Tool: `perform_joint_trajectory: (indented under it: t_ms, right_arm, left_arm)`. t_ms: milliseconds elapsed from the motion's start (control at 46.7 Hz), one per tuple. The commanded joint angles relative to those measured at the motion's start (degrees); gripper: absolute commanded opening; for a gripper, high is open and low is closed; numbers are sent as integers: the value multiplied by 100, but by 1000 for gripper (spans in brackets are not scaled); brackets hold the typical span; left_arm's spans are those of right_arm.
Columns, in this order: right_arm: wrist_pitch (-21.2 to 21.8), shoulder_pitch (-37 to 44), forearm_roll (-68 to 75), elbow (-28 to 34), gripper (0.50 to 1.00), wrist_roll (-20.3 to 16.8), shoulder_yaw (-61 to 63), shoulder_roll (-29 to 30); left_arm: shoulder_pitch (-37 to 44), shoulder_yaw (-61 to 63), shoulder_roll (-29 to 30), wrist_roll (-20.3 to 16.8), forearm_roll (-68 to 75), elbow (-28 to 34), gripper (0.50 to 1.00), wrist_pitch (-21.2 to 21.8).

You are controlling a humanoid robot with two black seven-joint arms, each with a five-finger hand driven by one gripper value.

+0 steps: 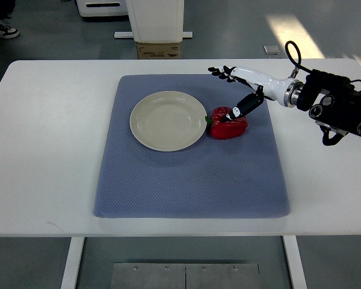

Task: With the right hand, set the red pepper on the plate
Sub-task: 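Reach the right hand forward and down over the red pepper, then close the right hand fingers around the red pepper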

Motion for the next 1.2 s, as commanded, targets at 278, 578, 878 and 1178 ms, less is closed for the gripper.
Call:
perform_joint_trajectory:
  t_ms: [278, 578, 878, 1178]
  right_arm:
    - [-26, 40, -72, -142, 947, -45, -326, 309]
    - [-79, 49, -72, -388, 935, -45, -669, 441]
    - [-88, 40, -72, -520, 910, -45, -827, 485]
    - [-88, 22, -72, -547, 874, -45, -1030, 529]
  left_arm:
    - [4, 0, 0, 0, 0, 0, 1000, 0]
    - [4, 0, 0, 0, 0, 0, 1000, 0]
    - [-5, 0, 0, 0, 0, 0, 1000, 0]
    - [-5, 0, 0, 0, 0, 0, 1000, 0]
